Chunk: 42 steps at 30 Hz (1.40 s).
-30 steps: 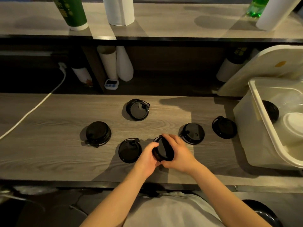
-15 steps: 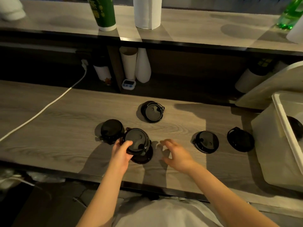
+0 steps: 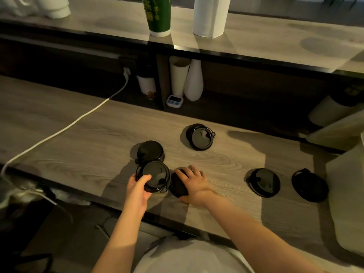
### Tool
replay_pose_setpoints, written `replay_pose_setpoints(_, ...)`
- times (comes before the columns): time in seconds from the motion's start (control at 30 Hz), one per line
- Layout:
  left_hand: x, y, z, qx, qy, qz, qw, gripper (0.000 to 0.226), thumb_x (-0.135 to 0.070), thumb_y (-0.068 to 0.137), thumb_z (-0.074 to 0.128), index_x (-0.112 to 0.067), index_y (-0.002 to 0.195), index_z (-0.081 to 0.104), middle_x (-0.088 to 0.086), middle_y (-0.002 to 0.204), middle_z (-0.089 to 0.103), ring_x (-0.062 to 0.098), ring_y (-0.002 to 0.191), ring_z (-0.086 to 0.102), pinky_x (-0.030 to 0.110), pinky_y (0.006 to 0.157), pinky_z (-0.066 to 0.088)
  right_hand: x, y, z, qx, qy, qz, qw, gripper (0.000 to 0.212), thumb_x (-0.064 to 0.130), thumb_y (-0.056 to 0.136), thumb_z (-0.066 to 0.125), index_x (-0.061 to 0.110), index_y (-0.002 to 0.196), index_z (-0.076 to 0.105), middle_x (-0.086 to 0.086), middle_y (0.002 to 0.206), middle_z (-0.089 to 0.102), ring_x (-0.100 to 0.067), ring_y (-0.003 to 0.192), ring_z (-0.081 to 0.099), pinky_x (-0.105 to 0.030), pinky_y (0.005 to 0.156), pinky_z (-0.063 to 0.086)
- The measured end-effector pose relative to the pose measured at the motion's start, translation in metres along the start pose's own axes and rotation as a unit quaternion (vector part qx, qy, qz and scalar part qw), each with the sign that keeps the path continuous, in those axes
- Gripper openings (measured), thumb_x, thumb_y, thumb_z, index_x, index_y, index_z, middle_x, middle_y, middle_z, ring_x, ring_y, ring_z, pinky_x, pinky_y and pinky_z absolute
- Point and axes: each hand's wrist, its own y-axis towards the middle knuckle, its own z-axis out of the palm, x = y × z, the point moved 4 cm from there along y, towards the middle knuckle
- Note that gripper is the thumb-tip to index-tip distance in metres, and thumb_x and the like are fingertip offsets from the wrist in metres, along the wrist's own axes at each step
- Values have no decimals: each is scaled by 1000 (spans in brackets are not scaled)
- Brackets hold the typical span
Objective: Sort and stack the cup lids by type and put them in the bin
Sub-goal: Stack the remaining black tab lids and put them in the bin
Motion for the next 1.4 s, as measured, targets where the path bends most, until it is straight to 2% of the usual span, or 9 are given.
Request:
replay_pose_setpoints(0.17, 0, -1, 12, 19, 10, -12, 1000, 30, 3, 89, 51, -9, 115, 48, 10, 100, 62, 23, 92, 61, 38, 80, 50, -23, -13, -11, -77, 148, 19, 986, 90, 41, 69, 74, 24, 144, 27, -5, 135, 35, -28, 125, 37, -38, 102, 40)
replay_pose_setpoints(0.43, 14, -5, 41, 42, 38, -47, 997, 36, 0, 90, 51, -10, 124, 49, 13, 112, 61, 25, 98, 61, 36, 73, 51, -41, -35, -45, -231, 386, 43, 892, 96, 33, 63, 81, 23, 143, 30, 5, 127, 38, -12, 122, 38, -26, 104, 36)
replay_pose_setpoints(0.57, 23, -22, 67, 112, 47, -104, 987, 21, -11, 94, 43, -13, 102, 61, 6, 89, 70, 19, 88, 61, 32, 69, 47, -28, -40, -49, -209, 343, -6, 916, 96, 33, 61, 85, 17, 141, 35, 1, 133, 41, -16, 127, 39, -25, 105, 34)
replay_pose_setpoints(0.7, 28, -30, 77, 117, 47, -150, 981, 29, -20, 95, 34, -10, 94, 61, 10, 89, 63, 21, 82, 57, 30, 64, 41, -22, -43, -47, -193, 298, -28, 934, 98, 36, 61, 84, 18, 143, 33, 0, 138, 40, -19, 129, 39, -34, 107, 38)
replay_pose_setpoints(0.97, 32, -35, 80, 204, 52, -143, 967, 25, -13, 92, 39, -10, 105, 60, 9, 89, 70, 22, 87, 61, 28, 57, 50, -23, -57, -51, -200, 228, -61, 951, 101, 42, 65, 81, 24, 148, 25, 1, 148, 30, -21, 135, 31, -33, 110, 31)
replay_pose_setpoints(1.07, 38, -34, 89, 208, 73, -141, 965, 29, -3, 90, 43, -8, 116, 54, 13, 99, 64, 23, 89, 61, 25, 51, 54, -37, -66, -51, -200, 252, -31, 946, 106, 43, 63, 83, 25, 149, 22, 2, 151, 29, -18, 138, 27, -30, 111, 26)
replay_pose_setpoints(1.17, 48, -34, 105, 218, 75, -150, 961, 28, -3, 90, 43, -3, 115, 55, 17, 107, 63, 27, 96, 61, 33, 65, 57, -60, -84, -50, -219, 286, 17, 933, 104, 37, 65, 83, 25, 148, 22, 1, 149, 31, -15, 137, 28, -22, 109, 22)
replay_pose_setpoints(1.27, 57, -31, 117, 200, 75, -161, 964, 20, -1, 90, 42, -3, 99, 59, 18, 104, 63, 27, 96, 60, 39, 81, 50, -96, -108, -46, -244, 326, 97, 908, 85, 30, 75, 77, 25, 145, 29, 2, 146, 36, -16, 136, 31, -23, 107, 28)
replay_pose_setpoints(1.4, 65, -34, 134, 178, 81, -170, 966, 15, 0, 89, 44, -4, 94, 58, 15, 98, 62, 25, 90, 60, 37, 71, 56, -153, -134, -36, -305, 298, 228, 875, 61, 20, 82, 70, 19, 137, 44, -1, 138, 46, -21, 131, 41, -31, 104, 36)
